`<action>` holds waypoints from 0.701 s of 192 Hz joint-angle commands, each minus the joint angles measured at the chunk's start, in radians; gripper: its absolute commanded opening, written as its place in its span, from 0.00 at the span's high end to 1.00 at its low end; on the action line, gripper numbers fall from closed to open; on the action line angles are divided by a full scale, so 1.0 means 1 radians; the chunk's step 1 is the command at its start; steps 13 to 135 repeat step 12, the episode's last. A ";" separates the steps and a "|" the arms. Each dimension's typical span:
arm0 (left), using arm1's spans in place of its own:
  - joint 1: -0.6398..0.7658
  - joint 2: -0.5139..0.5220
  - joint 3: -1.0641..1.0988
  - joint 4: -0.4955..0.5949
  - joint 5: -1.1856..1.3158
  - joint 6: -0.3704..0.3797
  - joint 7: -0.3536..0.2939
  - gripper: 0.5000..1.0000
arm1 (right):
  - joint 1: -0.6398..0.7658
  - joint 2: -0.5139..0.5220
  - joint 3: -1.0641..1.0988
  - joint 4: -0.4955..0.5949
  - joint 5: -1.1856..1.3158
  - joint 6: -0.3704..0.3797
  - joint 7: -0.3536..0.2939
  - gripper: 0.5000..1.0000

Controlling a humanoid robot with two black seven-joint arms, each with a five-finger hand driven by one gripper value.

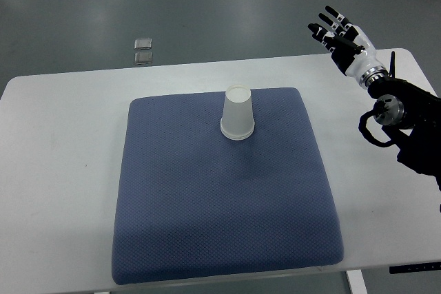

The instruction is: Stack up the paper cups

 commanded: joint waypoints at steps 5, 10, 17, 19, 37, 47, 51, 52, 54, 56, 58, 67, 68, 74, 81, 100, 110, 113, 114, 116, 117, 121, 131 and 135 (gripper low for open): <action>0.000 0.000 -0.002 -0.002 0.002 0.000 0.000 0.00 | 0.001 0.014 0.000 0.000 0.000 0.000 0.002 0.20; 0.000 0.000 -0.002 -0.002 0.000 0.000 0.000 0.00 | 0.001 0.015 0.000 0.000 0.000 0.000 0.005 0.20; 0.000 0.000 -0.002 -0.002 0.002 -0.002 0.000 0.00 | 0.001 0.015 0.000 0.000 0.000 0.002 0.007 0.20; 0.000 0.000 -0.002 -0.002 0.002 -0.002 0.000 0.00 | 0.001 0.015 0.000 0.000 0.000 0.002 0.007 0.20; 0.000 0.000 -0.002 -0.002 0.002 -0.002 0.000 0.00 | 0.001 0.015 0.000 0.000 0.000 0.002 0.007 0.20; 0.000 0.000 -0.002 -0.002 0.002 -0.002 0.000 0.00 | 0.001 0.015 0.000 0.000 0.000 0.002 0.007 0.20; 0.000 0.000 -0.002 -0.002 0.002 -0.002 0.000 0.00 | 0.001 0.015 0.000 0.000 0.000 0.002 0.007 0.20; 0.000 0.000 -0.002 -0.002 0.002 -0.002 0.000 0.00 | 0.001 0.015 0.000 0.000 0.000 0.002 0.007 0.20; 0.000 0.000 -0.002 -0.002 0.002 -0.002 0.000 0.00 | 0.001 0.015 0.000 0.000 0.000 0.002 0.007 0.20; 0.000 0.000 -0.002 -0.002 0.002 -0.002 0.000 0.00 | 0.001 0.015 0.000 0.000 0.000 0.002 0.007 0.20; 0.000 0.000 -0.002 -0.002 0.002 -0.002 0.000 0.00 | 0.001 0.015 0.000 0.000 0.000 0.002 0.007 0.20; 0.000 0.000 -0.002 -0.002 0.002 -0.002 0.000 0.00 | 0.001 0.015 0.000 0.000 0.000 0.002 0.007 0.20; 0.000 0.000 -0.002 -0.002 0.002 -0.002 0.000 0.00 | 0.001 0.015 0.000 0.000 0.000 0.002 0.007 0.20; 0.000 0.000 -0.002 -0.002 0.002 -0.002 0.000 0.00 | 0.001 0.015 0.000 0.000 0.000 0.002 0.007 0.20; 0.000 0.000 -0.002 -0.002 0.002 -0.002 0.000 0.00 | 0.001 0.015 0.000 0.000 0.000 0.002 0.007 0.20; 0.000 0.000 -0.002 -0.002 0.002 -0.002 0.000 0.00 | 0.001 0.015 0.000 0.000 0.000 0.002 0.007 0.20; 0.000 0.000 -0.002 -0.002 0.002 -0.002 0.000 0.00 | 0.001 0.015 0.000 0.000 0.000 0.002 0.007 0.20; 0.000 0.000 -0.002 -0.002 0.002 -0.002 0.000 0.00 | 0.001 0.015 0.000 0.000 0.000 0.002 0.007 0.20; 0.000 0.000 -0.002 -0.002 0.002 -0.002 0.000 0.00 | 0.001 0.015 0.000 0.000 0.000 0.002 0.007 0.20; 0.000 0.000 -0.002 -0.002 0.002 -0.002 0.000 0.00 | 0.001 0.015 0.000 0.000 0.000 0.002 0.007 0.20; 0.000 0.000 -0.002 -0.002 0.002 -0.002 0.000 0.00 | 0.001 0.015 0.000 0.000 0.000 0.002 0.007 0.20; 0.000 0.000 -0.002 -0.002 0.002 -0.002 0.000 0.00 | 0.001 0.015 0.000 0.000 0.000 0.002 0.007 0.20; 0.000 0.000 -0.002 -0.002 0.002 -0.002 0.000 0.00 | 0.001 0.015 0.000 0.000 0.000 0.002 0.007 0.20; 0.000 0.000 -0.002 -0.002 0.002 -0.002 0.000 0.00 | 0.001 0.015 0.000 0.000 0.000 0.002 0.007 0.20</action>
